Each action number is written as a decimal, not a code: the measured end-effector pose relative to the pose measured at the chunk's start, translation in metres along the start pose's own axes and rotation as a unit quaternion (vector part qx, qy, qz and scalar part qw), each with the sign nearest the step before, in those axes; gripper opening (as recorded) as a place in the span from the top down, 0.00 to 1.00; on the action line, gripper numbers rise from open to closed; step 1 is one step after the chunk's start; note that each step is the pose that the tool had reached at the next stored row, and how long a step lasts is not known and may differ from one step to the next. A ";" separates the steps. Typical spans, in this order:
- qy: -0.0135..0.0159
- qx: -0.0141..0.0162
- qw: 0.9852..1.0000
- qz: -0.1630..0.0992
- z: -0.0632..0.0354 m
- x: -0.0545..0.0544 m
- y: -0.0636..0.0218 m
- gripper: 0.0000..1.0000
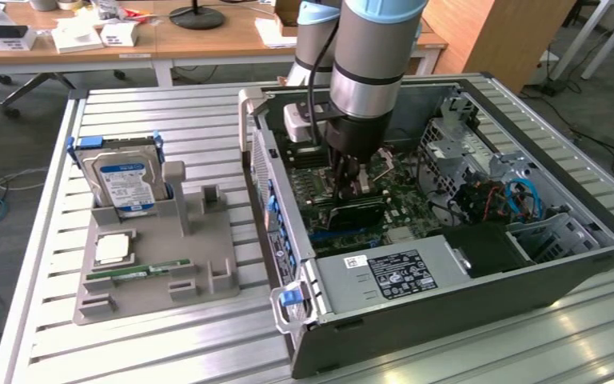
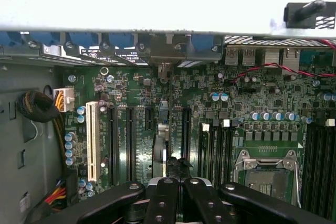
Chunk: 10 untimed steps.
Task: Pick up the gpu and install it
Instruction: 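Press down on the gpu until it lock into place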
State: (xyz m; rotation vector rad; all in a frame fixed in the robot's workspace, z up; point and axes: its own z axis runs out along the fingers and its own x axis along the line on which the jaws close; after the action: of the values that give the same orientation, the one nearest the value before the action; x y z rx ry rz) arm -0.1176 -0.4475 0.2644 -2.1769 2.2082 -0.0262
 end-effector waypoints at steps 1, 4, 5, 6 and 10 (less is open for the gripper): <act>0.000 0.000 1.000 0.000 0.0001 0.000 0.0001 0.89; 0.000 0.000 1.000 0.000 0.0007 0.000 0.0003 0.89; -0.001 0.000 1.000 0.000 0.0013 0.000 0.0004 0.89; -0.001 0.000 1.000 0.000 0.0014 0.000 0.0004 0.89; 0.000 0.000 1.000 0.000 0.0010 0.000 0.0008 0.89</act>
State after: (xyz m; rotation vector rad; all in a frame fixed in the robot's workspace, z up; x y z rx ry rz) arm -0.1184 -0.4474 0.2634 -2.1765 2.2081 -0.0259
